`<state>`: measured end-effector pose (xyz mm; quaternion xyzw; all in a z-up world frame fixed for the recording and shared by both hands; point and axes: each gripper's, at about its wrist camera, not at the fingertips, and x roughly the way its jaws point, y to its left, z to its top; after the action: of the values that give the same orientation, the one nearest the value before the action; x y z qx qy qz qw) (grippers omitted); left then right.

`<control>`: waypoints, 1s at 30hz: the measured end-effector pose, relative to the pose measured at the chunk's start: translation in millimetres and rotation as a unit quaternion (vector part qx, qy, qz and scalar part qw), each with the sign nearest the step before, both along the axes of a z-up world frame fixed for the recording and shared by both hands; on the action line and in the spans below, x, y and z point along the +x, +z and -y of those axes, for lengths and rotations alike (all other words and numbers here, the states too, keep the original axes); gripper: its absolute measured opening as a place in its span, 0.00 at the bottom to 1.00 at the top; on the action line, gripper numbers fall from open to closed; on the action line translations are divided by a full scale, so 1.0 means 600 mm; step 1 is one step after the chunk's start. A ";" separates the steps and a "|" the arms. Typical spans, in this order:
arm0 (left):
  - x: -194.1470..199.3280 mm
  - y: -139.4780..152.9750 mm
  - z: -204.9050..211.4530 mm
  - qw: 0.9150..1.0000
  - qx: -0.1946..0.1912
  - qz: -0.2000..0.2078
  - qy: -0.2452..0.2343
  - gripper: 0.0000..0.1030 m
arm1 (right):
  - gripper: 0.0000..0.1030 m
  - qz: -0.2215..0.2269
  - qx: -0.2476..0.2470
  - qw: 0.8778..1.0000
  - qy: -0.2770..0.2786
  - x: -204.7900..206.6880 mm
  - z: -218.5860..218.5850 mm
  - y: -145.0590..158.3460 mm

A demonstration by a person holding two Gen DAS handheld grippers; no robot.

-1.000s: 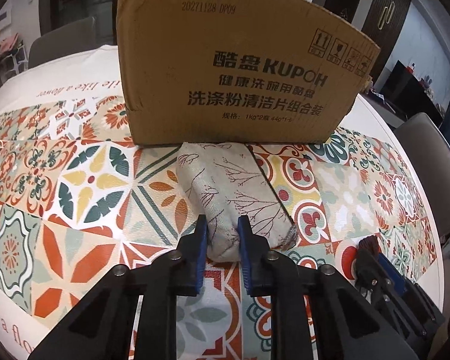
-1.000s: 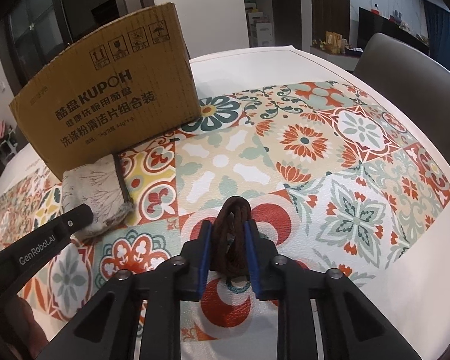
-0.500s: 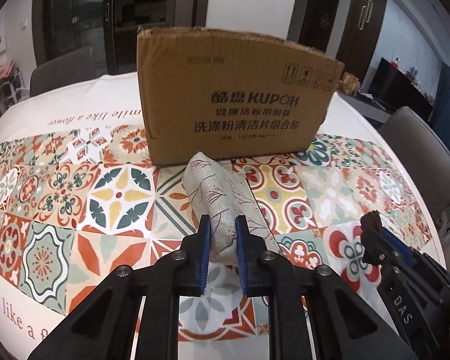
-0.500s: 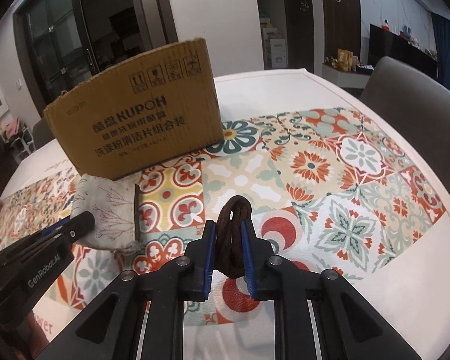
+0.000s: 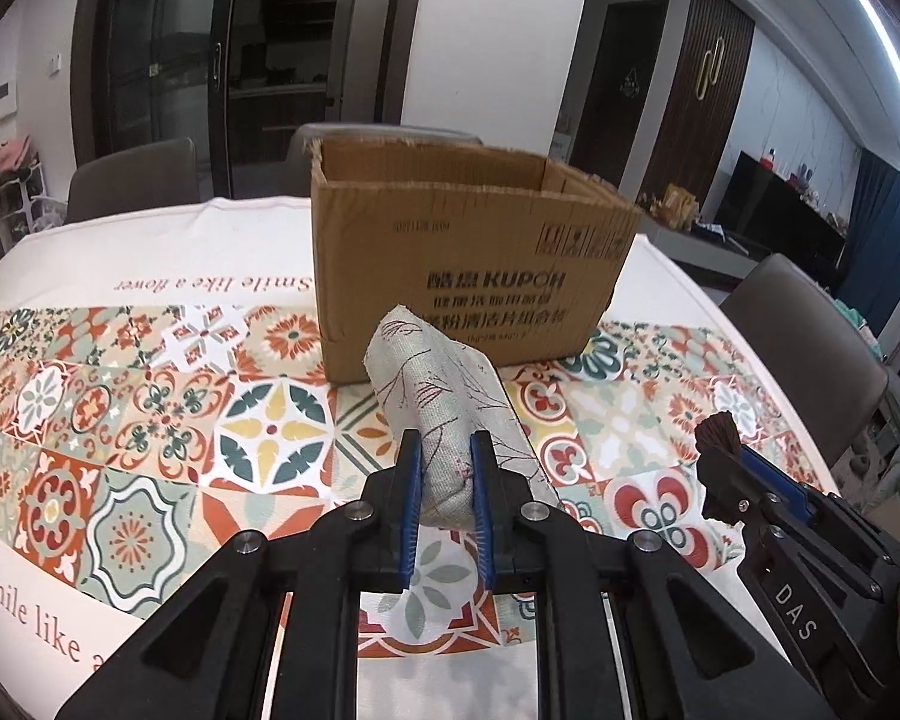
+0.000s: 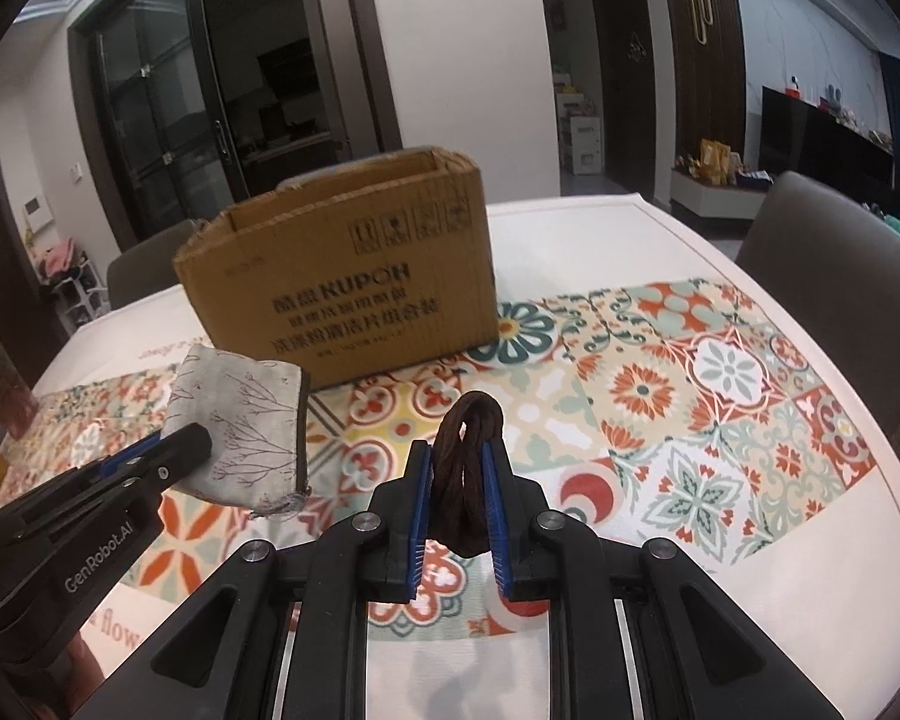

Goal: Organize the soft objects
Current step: 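Lift the pouch and hair tie and carry them over the box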

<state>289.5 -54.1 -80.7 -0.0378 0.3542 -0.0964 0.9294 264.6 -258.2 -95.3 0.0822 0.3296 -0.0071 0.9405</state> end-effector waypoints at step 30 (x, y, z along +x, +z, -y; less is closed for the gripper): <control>0.014 0.149 -0.021 0.993 -0.020 0.116 0.007 0.16 | 0.18 0.108 0.002 0.994 0.025 0.036 -0.017 0.139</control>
<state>297.6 -41.2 8.4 -0.0475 0.2418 -0.1005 0.9639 286.1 -247.8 -11.9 0.0757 0.2285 0.0263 0.9702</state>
